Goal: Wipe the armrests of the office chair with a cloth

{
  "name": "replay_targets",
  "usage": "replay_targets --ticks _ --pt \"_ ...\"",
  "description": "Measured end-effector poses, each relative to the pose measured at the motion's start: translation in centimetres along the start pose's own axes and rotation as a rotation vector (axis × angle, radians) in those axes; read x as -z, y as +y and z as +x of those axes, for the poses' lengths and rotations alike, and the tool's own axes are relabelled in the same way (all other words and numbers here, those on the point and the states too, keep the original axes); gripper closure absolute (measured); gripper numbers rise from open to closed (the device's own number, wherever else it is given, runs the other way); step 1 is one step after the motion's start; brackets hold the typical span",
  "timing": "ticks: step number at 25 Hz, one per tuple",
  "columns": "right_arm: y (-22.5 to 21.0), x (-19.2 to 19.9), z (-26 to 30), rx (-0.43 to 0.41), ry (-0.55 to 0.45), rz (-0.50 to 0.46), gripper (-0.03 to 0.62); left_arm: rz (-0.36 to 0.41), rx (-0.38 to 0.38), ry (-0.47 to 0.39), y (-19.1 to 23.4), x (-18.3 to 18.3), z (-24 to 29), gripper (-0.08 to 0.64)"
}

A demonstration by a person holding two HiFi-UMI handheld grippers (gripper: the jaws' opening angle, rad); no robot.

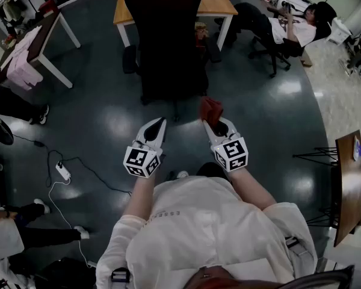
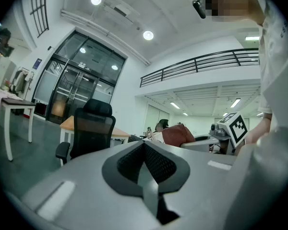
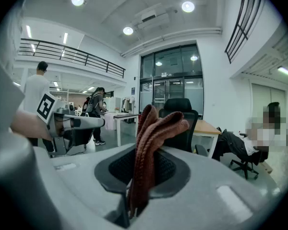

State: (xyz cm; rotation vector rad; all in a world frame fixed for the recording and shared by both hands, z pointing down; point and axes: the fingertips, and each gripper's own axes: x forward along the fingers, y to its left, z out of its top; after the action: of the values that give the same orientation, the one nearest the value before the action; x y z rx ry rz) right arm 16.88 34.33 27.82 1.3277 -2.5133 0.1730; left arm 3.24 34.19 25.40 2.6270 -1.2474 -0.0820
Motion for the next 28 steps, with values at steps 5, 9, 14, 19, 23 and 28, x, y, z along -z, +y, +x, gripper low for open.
replay_targets --ticks 5,9,14,19,23,28 --pt "-0.2 0.4 -0.1 0.004 0.013 0.013 0.548 -0.011 -0.003 0.011 0.0 0.4 0.2 0.543" --pt "-0.3 0.5 -0.1 0.016 0.007 0.031 0.547 -0.019 0.000 0.010 0.2 0.5 0.3 0.543" --pt "-1.0 0.3 0.4 0.036 -0.009 0.053 0.546 -0.032 -0.009 0.004 1.0 0.5 0.4 0.543" --pt "-1.3 0.1 1.5 0.014 0.002 0.049 0.546 -0.041 -0.035 -0.009 2.3 0.1 0.7 0.543" --pt "-1.6 -0.5 2.5 0.016 -0.002 0.043 0.546 -0.054 -0.063 -0.020 3.5 -0.2 0.0 0.543" --pt "-2.2 -0.6 5.0 -0.017 0.018 0.054 0.546 -0.074 -0.144 -0.029 6.3 0.1 -1.2 0.543"
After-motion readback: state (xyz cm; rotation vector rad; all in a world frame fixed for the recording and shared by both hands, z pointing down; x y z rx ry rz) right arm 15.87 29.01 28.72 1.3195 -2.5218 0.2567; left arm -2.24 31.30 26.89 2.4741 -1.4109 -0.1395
